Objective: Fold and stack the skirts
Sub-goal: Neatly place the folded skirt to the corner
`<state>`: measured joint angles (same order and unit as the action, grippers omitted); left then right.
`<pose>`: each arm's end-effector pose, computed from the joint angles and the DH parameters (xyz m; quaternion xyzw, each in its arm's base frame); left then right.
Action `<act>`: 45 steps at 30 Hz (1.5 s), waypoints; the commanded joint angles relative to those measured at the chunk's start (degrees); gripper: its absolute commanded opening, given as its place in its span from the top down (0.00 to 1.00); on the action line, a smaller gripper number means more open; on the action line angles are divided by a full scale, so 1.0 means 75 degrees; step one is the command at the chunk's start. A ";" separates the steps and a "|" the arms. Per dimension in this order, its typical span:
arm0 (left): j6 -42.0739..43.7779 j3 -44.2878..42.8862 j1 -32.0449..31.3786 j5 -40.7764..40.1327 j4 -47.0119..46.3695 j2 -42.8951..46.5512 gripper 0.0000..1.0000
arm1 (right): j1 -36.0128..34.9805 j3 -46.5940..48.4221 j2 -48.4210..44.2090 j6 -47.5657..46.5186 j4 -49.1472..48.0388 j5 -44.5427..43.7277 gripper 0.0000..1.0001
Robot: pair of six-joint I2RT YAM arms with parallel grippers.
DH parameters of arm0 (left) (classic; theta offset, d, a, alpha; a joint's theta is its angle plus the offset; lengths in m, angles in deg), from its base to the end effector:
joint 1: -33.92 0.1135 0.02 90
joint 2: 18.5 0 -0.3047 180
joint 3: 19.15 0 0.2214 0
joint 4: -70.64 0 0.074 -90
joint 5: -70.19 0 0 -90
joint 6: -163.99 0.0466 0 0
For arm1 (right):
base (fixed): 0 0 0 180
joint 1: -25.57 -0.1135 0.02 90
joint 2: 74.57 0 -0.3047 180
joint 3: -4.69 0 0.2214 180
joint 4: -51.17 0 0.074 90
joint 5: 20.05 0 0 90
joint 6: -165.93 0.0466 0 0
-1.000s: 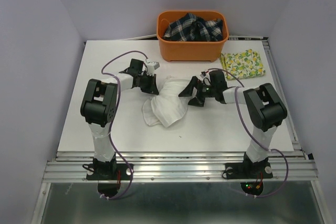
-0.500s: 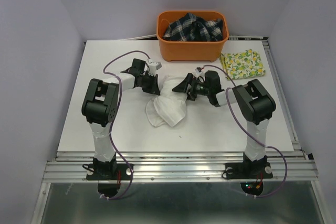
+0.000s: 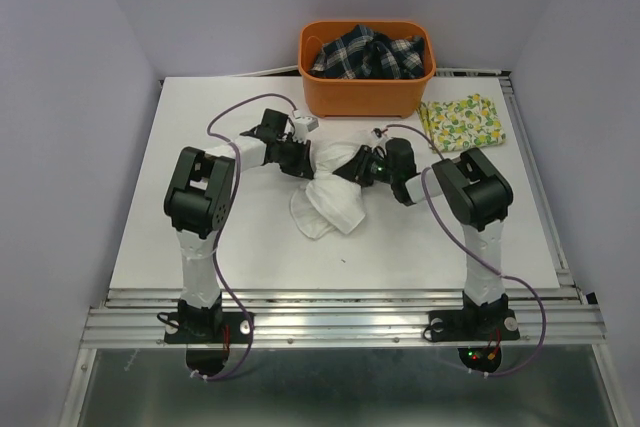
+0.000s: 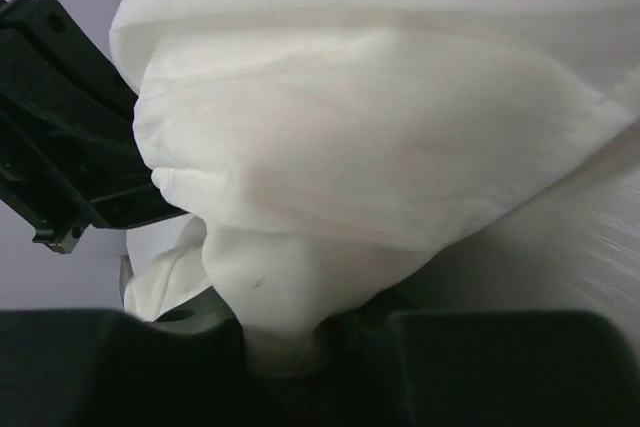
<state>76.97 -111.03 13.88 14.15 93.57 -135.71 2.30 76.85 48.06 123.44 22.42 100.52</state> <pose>0.3992 -0.1733 0.2057 0.2803 0.8549 -0.3204 0.2965 0.3868 0.1921 0.1571 0.0230 0.8117 0.4914 0.3150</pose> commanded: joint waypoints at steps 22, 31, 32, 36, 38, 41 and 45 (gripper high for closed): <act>0.1125 0.0041 0.0046 -0.0250 0.1055 0.2151 0.53 | 0.3312 -0.1269 -0.3647 -0.1518 0.2706 0.0107 0.99; 0.1172 0.0182 0.0058 -0.0039 0.1126 0.2385 0.53 | 0.4742 0.0416 -0.3368 -0.0862 0.2730 0.0284 0.99; 0.1196 0.0170 0.0058 -0.0039 0.1149 0.2386 0.53 | 0.4743 0.0593 -0.3262 -0.0850 0.2730 0.0249 0.99; 0.1196 0.0018 0.0058 -0.0074 0.1254 0.2327 0.50 | 0.4837 0.1894 -0.2137 -0.0429 0.2379 0.0167 0.99; 0.1196 -0.0029 0.0069 -0.0074 0.1301 0.2304 0.50 | 0.4837 0.2246 -0.1751 -0.0160 0.2285 0.0097 0.99; 0.1254 -0.0052 0.0093 -0.0109 0.1430 0.2339 0.50 | 0.5000 0.2844 -0.1094 0.0648 0.2004 0.0073 0.99; 0.1360 0.0018 0.0198 -0.0109 0.1559 0.2456 0.50 | 0.5165 0.3125 -0.0648 0.1341 0.1301 -0.0173 0.99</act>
<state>85.62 -108.94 14.56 12.88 103.77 -121.37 39.35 96.04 42.55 127.31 40.28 100.91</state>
